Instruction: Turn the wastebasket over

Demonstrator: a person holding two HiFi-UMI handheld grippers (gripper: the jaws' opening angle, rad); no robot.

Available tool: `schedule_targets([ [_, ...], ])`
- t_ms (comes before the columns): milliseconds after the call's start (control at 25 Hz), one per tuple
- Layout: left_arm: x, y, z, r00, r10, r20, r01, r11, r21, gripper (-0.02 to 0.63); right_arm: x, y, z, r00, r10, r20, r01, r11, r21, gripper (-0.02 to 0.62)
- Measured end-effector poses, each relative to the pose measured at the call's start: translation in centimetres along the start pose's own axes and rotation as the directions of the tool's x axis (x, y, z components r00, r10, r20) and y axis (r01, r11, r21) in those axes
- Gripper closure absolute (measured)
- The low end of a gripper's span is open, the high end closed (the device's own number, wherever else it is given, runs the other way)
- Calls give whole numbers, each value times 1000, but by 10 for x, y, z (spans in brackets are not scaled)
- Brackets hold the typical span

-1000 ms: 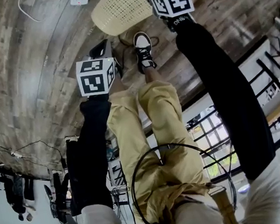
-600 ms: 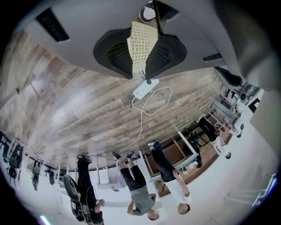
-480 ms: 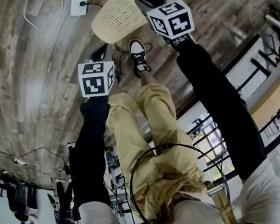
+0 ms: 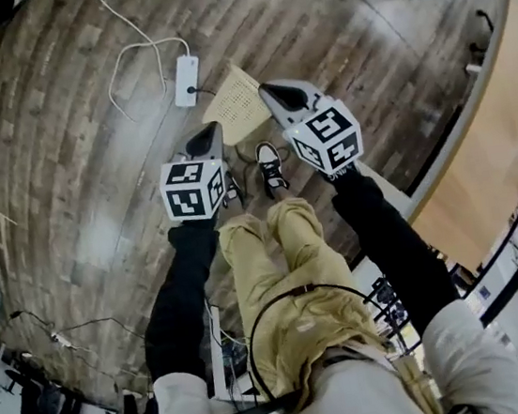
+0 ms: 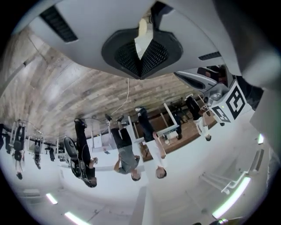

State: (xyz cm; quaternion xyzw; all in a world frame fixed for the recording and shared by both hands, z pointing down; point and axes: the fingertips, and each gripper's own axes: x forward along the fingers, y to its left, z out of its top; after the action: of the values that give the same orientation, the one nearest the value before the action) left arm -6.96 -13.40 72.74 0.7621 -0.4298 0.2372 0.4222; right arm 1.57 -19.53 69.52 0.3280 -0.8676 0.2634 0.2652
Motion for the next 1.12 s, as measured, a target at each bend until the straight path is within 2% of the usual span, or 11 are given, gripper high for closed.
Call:
schedule_targets([
  [120,-53,-25,50,995,-15,95,10,999,48,604,-51,31,58,996,14,90,-10,999,-45,574],
  [280,-131,-70,84,985,-28,170,10,994,105,604,-134,83,111,985,50,162,-35,995,-96,574],
  [360,-164,-82,109,975,-38,220,9,992,129,604,-166,99,144,975,45,218,-13,989,-145,574],
  [440,-199,-90,131,960,-40,278,6,993,122,604,-196,113,170,965,33,260,18,981,-194,574],
  [520,-235,-99,144,941,-28,337,-5,995,97,604,-227,128,185,957,20,289,48,973,-225,574],
  [640,-280,-115,160,904,3,427,-37,997,71,604,-272,149,203,935,7,355,77,972,-221,574],
  [760,-310,-141,180,864,17,503,-78,992,101,604,-310,161,228,898,-9,439,107,974,-200,574],
  [920,-341,-184,199,813,-15,582,-103,980,170,604,-350,177,260,837,-4,547,144,966,-213,574],
  [1120,-375,-214,209,769,-42,638,-108,975,194,604,-377,201,291,784,28,621,167,953,-254,574],
])
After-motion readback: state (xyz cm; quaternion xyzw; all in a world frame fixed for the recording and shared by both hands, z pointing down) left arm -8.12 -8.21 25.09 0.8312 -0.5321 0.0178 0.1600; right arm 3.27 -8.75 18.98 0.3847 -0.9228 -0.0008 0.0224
